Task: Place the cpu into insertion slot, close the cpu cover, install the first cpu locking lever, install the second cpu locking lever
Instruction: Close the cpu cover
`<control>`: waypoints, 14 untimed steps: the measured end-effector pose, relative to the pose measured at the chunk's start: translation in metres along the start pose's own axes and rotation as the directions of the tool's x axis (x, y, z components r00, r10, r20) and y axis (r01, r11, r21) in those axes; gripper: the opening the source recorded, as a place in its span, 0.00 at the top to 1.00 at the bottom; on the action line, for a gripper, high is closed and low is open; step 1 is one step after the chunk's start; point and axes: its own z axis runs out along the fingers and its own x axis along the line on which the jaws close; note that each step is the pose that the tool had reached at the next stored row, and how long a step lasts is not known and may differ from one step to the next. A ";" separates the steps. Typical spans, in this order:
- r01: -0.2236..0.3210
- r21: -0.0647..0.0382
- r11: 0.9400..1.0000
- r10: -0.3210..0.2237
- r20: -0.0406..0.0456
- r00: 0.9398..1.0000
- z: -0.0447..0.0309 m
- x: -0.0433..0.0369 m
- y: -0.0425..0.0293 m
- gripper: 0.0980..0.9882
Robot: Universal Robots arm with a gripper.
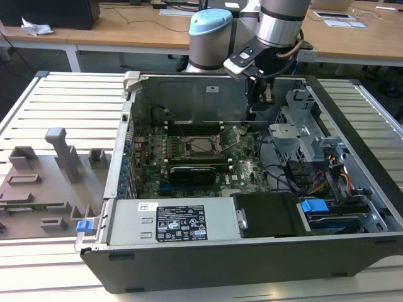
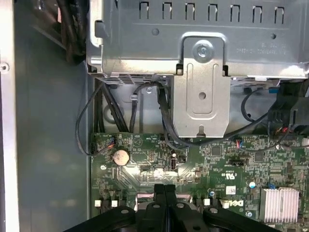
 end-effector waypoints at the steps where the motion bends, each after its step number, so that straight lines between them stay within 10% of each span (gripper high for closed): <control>1: 0.025 -0.001 1.000 -0.025 0.001 1.000 0.0003 0.0000 0.0004 0.99; 14: 0.044 -0.001 0.999 -0.044 0.002 0.999 0.0088 -0.0001 0.0075 0.99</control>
